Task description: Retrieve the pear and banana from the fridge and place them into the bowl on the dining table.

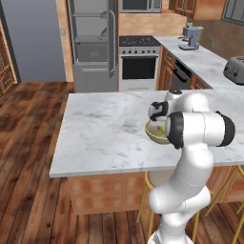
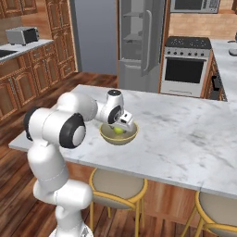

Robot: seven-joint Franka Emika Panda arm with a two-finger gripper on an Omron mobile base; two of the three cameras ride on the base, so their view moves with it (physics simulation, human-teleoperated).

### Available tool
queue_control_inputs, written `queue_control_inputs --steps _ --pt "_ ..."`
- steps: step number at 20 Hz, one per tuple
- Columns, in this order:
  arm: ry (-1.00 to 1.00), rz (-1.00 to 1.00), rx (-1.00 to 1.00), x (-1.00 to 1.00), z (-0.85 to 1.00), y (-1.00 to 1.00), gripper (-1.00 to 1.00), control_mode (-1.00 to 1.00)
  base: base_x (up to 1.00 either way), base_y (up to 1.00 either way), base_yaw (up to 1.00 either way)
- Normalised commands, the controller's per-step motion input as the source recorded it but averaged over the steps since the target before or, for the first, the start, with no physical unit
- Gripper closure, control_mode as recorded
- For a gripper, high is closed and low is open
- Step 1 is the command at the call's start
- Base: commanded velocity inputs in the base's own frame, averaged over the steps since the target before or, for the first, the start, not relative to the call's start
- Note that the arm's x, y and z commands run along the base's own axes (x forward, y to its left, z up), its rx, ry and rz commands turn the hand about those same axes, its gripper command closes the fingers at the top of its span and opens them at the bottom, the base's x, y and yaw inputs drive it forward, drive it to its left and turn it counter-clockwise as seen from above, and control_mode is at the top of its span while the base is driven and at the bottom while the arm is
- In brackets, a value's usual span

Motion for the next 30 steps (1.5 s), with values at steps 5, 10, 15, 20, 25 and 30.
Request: queue_control_inputs --steps 5,10,15,20,25,30 --pt "0.00 0.00 0.00 0.02 0.00 0.00 -1.00 -1.00 0.00 0.00 0.00" --pt "0.00 0.00 0.00 0.00 0.04 0.00 -1.00 -1.00 0.00 0.00 0.00" --pt "-0.05 0.00 0.00 -0.07 0.16 0.00 -1.00 -1.00 0.00 0.00 0.00" --pt "-0.20 0.00 0.00 -0.87 0.68 -0.01 -1.00 -1.00 0.00 0.00 0.00" --pt "-0.25 0.00 0.00 -1.00 0.86 -0.02 -1.00 -1.00 0.00 0.00 0.00" --pt "-0.14 0.03 0.00 -1.00 0.99 0.00 -1.00 -1.00 0.00 0.00 0.00"
